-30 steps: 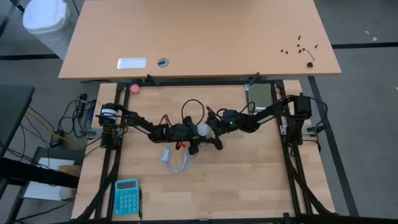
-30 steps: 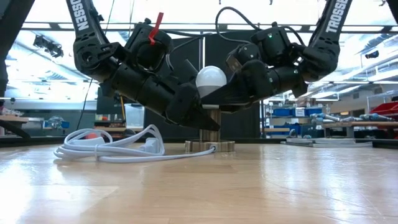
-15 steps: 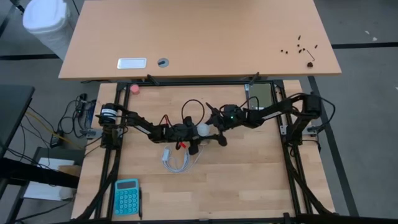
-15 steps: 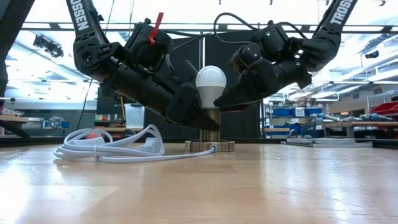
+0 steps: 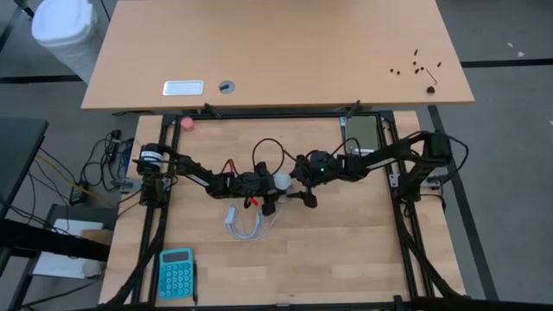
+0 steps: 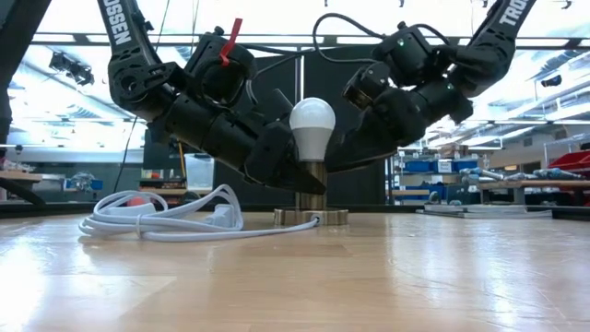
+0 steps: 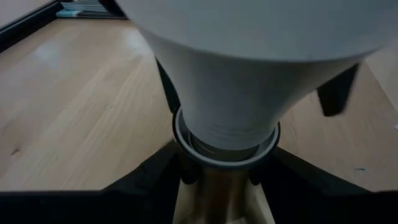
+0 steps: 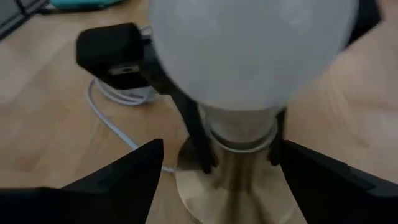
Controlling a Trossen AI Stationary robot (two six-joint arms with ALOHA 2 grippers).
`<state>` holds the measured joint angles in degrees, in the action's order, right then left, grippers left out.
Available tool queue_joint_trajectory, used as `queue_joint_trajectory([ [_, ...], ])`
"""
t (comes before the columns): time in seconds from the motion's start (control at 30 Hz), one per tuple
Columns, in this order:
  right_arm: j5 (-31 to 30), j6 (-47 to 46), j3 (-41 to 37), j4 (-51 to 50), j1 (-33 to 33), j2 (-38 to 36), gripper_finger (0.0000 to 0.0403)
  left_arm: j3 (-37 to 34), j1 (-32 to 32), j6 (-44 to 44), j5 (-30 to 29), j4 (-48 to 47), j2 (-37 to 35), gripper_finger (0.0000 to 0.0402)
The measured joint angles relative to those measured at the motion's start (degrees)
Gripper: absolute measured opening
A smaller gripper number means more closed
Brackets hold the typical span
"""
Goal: Screw lightbulb
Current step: Insert the lightbulb into the lamp holder
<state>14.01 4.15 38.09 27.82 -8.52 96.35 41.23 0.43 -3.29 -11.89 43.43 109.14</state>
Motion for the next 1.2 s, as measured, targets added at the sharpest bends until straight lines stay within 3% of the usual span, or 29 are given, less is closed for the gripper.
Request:
queue_joint_trajectory([
  [0.27,-2.5,-0.1,0.0,-3.3,0.6,-4.7,0.0323,0.0,0.0,0.0,0.0,-0.1,0.0,0.0198],
  [0.53,-7.1,-0.5,0.0,-3.3,3.6,-4.7,0.0322,0.0,0.0,-0.2,-0.2,-0.1,0.0,0.0198],
  [1.2,-9.4,-4.4,0.0,-3.2,6.9,-4.6,0.0322,-0.1,-0.1,-1.4,-0.5,-0.1,0.0,0.0197],
])
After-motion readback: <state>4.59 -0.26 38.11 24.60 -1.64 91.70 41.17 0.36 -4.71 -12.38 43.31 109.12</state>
